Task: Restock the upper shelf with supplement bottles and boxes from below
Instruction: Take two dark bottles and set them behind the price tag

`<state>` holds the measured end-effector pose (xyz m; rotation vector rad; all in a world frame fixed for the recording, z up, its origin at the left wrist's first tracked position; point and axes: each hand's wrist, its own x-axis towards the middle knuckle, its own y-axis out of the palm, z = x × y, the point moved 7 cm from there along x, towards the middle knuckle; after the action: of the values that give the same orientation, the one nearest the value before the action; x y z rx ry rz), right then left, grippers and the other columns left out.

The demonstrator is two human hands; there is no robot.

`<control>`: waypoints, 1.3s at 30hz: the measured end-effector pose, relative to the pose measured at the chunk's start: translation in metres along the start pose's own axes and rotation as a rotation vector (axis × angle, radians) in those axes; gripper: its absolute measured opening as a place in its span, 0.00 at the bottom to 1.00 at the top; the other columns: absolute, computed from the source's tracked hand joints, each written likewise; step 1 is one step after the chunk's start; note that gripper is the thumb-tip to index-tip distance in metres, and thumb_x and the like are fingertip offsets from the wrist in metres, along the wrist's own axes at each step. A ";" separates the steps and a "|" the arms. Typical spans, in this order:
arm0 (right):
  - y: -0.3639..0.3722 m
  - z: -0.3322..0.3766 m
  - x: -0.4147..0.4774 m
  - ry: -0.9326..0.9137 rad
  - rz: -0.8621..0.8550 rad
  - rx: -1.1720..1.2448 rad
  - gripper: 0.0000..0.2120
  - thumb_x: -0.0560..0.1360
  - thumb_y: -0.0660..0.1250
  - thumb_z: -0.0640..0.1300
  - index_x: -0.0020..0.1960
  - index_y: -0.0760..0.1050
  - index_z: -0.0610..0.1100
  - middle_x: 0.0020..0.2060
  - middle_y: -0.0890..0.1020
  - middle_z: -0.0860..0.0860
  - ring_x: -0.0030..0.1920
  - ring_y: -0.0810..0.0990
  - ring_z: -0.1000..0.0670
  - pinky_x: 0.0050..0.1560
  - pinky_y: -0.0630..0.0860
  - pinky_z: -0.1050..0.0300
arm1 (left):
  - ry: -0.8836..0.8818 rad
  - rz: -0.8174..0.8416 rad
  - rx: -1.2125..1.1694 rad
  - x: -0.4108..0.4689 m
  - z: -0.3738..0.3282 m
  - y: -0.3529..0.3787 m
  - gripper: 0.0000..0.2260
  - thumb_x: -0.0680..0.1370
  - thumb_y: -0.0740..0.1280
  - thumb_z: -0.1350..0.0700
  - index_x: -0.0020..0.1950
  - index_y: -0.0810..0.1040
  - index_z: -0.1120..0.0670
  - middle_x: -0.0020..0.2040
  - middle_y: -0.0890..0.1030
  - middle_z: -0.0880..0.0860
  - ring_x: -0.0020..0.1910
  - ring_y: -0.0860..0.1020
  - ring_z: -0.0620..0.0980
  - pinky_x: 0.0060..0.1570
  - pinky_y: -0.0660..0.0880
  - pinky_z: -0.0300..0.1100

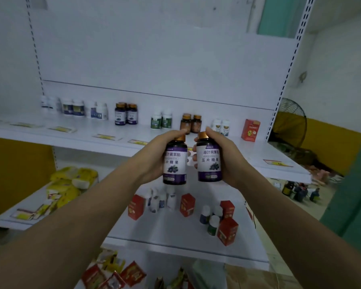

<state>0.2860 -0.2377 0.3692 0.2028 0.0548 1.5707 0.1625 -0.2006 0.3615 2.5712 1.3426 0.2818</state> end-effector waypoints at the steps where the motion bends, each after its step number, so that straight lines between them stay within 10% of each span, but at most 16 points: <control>1: 0.004 0.003 0.002 -0.015 0.003 -0.005 0.15 0.76 0.61 0.55 0.49 0.75 0.43 0.35 0.81 0.48 0.31 0.80 0.50 0.36 0.78 0.57 | 0.021 0.007 0.037 -0.002 -0.005 0.001 0.11 0.76 0.66 0.49 0.36 0.80 0.51 0.36 0.77 0.52 0.35 0.77 0.49 0.38 0.76 0.42; 20: 0.115 -0.007 0.093 -0.041 0.158 0.001 0.05 0.75 0.66 0.44 0.46 0.73 0.42 0.35 0.81 0.47 0.33 0.79 0.50 0.36 0.78 0.57 | 0.115 -0.181 0.258 -0.028 -0.066 -0.131 0.12 0.71 0.64 0.75 0.46 0.73 0.59 0.40 0.76 0.58 0.41 0.77 0.54 0.47 0.76 0.47; 34: 0.152 -0.015 0.274 -0.117 0.167 -0.181 0.13 0.76 0.66 0.47 0.59 0.74 0.44 0.51 0.83 0.48 0.52 0.82 0.48 0.56 0.78 0.49 | 0.254 -0.346 0.381 0.082 -0.122 -0.268 0.20 0.69 0.72 0.69 0.56 0.77 0.53 0.52 0.82 0.52 0.50 0.80 0.52 0.44 0.78 0.42; 39: 0.141 -0.018 0.345 -0.099 0.043 -0.303 0.10 0.75 0.67 0.49 0.56 0.75 0.50 0.49 0.82 0.53 0.49 0.80 0.53 0.46 0.76 0.58 | 0.170 -0.393 0.458 0.150 -0.118 -0.312 0.23 0.66 0.75 0.69 0.57 0.77 0.53 0.52 0.81 0.53 0.51 0.80 0.54 0.55 0.76 0.50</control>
<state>0.1451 0.1057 0.4065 0.0429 -0.2654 1.5875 -0.0286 0.1088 0.3943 2.5789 2.1501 0.1337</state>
